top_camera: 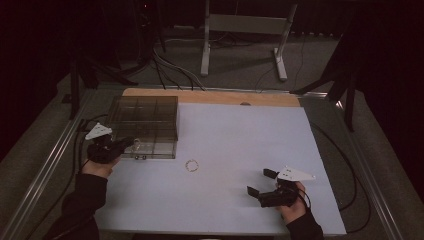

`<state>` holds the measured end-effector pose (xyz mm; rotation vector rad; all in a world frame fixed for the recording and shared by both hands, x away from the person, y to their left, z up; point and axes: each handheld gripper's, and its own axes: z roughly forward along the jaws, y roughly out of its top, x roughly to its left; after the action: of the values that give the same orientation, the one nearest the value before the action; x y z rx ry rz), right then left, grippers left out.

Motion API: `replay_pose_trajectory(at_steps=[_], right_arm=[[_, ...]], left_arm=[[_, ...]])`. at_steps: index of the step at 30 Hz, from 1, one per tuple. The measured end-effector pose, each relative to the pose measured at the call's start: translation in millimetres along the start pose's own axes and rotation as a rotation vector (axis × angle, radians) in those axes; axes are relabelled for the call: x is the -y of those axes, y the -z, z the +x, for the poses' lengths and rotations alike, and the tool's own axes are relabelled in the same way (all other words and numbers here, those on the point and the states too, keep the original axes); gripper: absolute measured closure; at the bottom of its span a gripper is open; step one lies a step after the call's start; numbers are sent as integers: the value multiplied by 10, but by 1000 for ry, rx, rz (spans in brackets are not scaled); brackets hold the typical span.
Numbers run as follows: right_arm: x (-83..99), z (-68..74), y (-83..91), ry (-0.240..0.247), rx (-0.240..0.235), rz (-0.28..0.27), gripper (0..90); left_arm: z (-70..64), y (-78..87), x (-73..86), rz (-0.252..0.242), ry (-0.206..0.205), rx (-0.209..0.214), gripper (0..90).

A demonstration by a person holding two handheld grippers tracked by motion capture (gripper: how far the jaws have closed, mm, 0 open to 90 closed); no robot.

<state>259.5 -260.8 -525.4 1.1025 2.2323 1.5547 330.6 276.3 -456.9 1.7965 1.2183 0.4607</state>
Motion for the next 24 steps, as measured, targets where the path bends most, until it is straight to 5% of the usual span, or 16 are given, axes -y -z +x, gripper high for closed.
replay_pose_trajectory(at_steps=[16, 24], right_arm=[[1, -4, -4, -2, -4, -1, 0], [-1, 5, 1, 2, -5, 0, 0]], left_arm=[[353, -41, 141, -7, 84, -84, 900], [455, -141, 217, 2, 124, -81, 900]])
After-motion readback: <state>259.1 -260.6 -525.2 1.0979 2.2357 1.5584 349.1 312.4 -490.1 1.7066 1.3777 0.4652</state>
